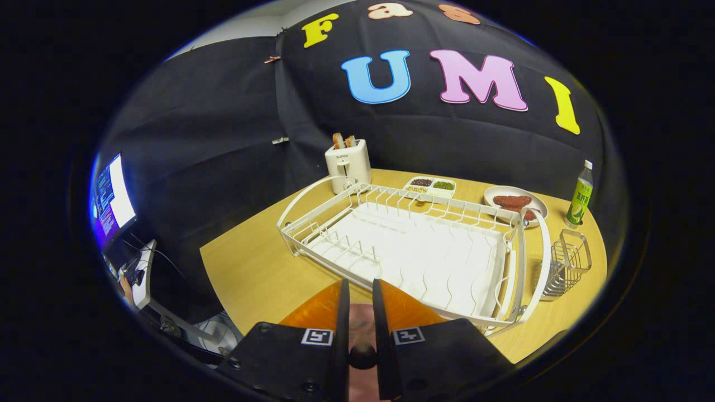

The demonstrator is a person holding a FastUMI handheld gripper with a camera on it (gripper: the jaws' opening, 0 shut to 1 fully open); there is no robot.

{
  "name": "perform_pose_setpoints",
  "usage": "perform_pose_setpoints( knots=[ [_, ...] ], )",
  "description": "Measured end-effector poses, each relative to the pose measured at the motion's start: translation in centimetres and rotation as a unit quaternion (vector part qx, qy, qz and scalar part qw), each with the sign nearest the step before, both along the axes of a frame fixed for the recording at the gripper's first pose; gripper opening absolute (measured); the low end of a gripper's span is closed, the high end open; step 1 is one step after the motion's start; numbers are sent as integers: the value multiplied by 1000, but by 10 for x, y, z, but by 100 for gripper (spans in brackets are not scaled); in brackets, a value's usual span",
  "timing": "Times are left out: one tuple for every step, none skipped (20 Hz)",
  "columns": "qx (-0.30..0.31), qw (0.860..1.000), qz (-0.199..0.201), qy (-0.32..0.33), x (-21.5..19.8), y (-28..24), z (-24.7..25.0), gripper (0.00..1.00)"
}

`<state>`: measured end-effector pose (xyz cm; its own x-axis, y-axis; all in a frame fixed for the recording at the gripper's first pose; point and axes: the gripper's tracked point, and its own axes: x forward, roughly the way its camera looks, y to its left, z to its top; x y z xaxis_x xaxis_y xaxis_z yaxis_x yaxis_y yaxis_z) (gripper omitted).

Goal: Take the plate from the dish rack, then take the spoon from the basket and place it into the plate.

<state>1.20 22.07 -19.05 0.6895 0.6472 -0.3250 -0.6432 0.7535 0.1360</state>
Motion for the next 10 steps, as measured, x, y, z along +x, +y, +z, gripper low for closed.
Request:
perform_pose_setpoints(
  knots=[
    [-4,1000,-2,3,0,-4,-2,25],
    [-6,1000,-4,4,1,-6,-3,30],
    [-7,1000,-7,4,3,-7,-3,33],
    [-5,1000,-8,6,2,-7,-1,36],
    [-2,1000,-8,9,3,-6,1,39],
    [-1,1000,-11,9,4,-9,5,47],
    [2,1000,-16,4,6,-13,13,55],
    [8,1000,-20,-2,6,-16,24,66],
    [11,1000,-28,-10,6,-21,35,77],
    [13,999,-38,-21,7,-30,48,88]
  ],
)
